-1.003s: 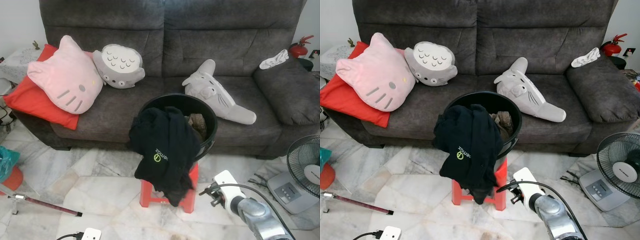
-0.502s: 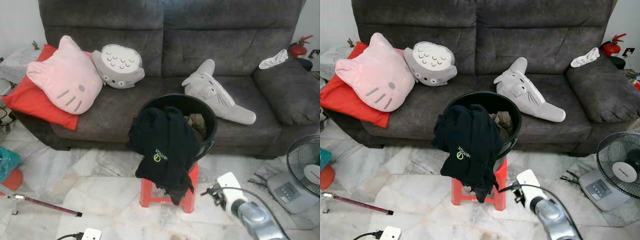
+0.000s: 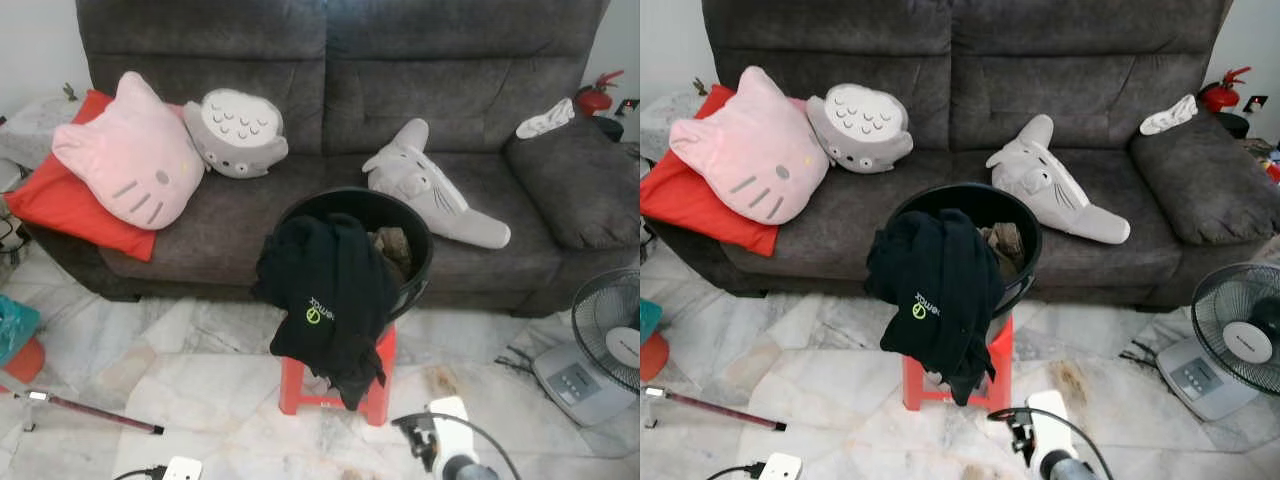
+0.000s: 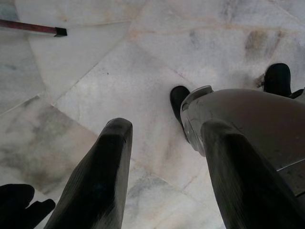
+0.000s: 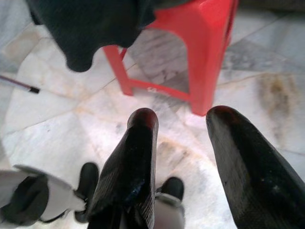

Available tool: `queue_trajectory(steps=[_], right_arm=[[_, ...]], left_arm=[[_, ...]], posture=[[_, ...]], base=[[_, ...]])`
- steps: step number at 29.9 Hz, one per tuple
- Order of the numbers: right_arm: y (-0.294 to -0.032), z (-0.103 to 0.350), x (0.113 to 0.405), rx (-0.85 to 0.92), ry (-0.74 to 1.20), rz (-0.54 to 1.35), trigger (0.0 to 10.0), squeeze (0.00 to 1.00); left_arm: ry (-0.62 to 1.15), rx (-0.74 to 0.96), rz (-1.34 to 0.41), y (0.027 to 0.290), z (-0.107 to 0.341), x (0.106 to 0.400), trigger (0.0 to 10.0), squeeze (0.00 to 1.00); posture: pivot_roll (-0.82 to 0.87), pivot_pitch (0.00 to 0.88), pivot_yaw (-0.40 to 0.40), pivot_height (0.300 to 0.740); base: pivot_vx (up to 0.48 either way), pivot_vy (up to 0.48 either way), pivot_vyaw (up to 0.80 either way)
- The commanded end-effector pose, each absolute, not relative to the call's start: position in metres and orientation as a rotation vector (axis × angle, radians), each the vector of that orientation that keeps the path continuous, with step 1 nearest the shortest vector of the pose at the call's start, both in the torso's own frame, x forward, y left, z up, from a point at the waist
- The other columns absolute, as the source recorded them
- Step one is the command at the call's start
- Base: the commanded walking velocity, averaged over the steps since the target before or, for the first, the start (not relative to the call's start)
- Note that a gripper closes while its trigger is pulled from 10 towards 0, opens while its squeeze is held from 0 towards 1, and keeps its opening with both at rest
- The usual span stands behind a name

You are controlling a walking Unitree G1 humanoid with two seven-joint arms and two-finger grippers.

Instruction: Hang hanger

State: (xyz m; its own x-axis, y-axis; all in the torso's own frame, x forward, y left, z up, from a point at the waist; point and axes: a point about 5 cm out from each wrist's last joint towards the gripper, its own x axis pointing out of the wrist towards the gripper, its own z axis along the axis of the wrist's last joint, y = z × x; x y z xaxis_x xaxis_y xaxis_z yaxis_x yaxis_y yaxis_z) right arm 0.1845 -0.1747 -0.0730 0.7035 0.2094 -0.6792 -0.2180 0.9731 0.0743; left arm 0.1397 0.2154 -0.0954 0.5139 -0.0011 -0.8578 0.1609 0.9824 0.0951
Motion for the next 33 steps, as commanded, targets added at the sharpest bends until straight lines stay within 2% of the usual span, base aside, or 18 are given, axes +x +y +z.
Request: queue_trajectory(steps=[1,9,29,33], right_arm=[[-0.171,-0.075,0.181,-0.008,0.764,0.257,10.0,0.00],[-0.178,-0.074,0.186,0.184,0.728,0.063,10.0,0.00],[-0.184,-0.078,0.181,0.206,0.757,0.006,10.0,0.00],[-0.182,-0.079,0.180,0.206,0.759,0.009,10.0,0.00]], left_arm=[[1.046,0.186,-0.099,0.217,-0.097,0.135,10.0,0.00],[1.046,0.175,-0.088,0.217,-0.097,0.134,10.0,0.00],[1.054,0.170,-0.083,0.217,-0.098,0.130,10.0,0.00],[1.057,0.172,-0.080,0.218,-0.099,0.129,10.0,0.00]], posture=[[-0.04,0.015,0.027,0.740],[-0.04,0.017,0.022,0.740],[-0.03,0.000,0.030,0.740],[-0.04,0.000,0.035,0.740]], base=[[0.000,0.000,0.00],[0.000,0.000,0.00],[0.000,0.024,0.00],[0.000,0.277,0.00]])
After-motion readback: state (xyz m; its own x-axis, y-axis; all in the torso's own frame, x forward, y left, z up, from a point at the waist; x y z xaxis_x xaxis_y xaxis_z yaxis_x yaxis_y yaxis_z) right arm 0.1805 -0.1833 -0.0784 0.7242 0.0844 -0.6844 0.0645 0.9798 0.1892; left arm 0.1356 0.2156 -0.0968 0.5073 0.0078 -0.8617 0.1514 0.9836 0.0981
